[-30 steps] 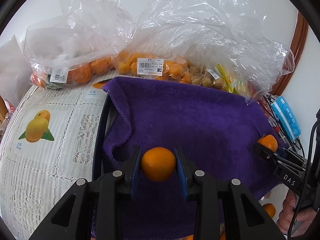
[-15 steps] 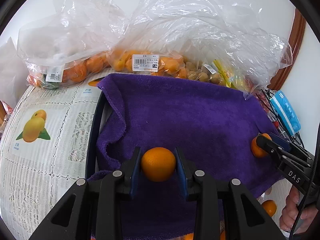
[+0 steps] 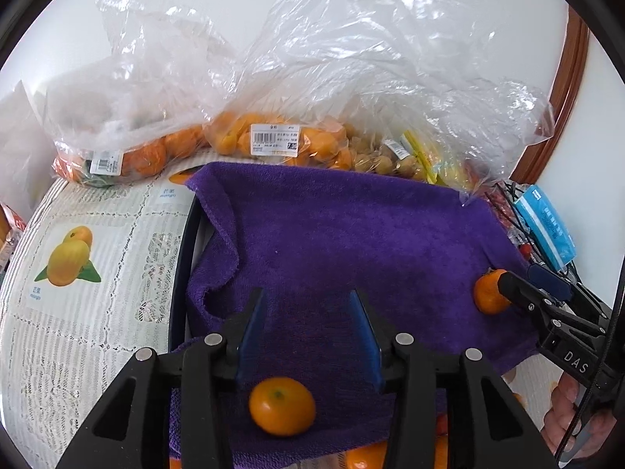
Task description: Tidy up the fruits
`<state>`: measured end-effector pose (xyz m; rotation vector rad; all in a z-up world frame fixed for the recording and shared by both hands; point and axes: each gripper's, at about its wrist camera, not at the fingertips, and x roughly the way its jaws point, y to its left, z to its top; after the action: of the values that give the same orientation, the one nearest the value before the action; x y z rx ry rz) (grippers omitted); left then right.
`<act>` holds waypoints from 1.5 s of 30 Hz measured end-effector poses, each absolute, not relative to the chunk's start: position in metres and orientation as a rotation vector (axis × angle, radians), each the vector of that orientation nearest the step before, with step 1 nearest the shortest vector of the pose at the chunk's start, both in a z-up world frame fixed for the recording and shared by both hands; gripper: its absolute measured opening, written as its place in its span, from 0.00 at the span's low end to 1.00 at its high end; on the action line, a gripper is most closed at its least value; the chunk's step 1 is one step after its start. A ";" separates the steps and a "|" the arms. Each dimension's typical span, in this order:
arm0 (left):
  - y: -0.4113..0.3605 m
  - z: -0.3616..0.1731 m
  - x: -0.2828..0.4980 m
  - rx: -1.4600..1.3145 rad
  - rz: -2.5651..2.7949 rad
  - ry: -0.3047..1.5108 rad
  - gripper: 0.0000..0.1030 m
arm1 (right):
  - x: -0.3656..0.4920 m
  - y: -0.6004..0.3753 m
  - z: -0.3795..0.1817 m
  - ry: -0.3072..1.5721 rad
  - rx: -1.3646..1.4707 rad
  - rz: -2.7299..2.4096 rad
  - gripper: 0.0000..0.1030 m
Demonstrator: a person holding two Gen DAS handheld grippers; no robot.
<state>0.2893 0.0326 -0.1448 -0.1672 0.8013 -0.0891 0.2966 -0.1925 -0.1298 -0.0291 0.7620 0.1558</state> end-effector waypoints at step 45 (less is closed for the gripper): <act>0.050 -0.140 0.178 -0.099 -0.165 0.817 0.67 | 0.184 -0.169 -0.138 0.823 -0.034 0.091 0.69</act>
<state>0.1781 0.0501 -0.1401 -0.0989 0.8172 -0.1654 0.1841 -0.1689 -0.1377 -0.0340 0.8234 0.0912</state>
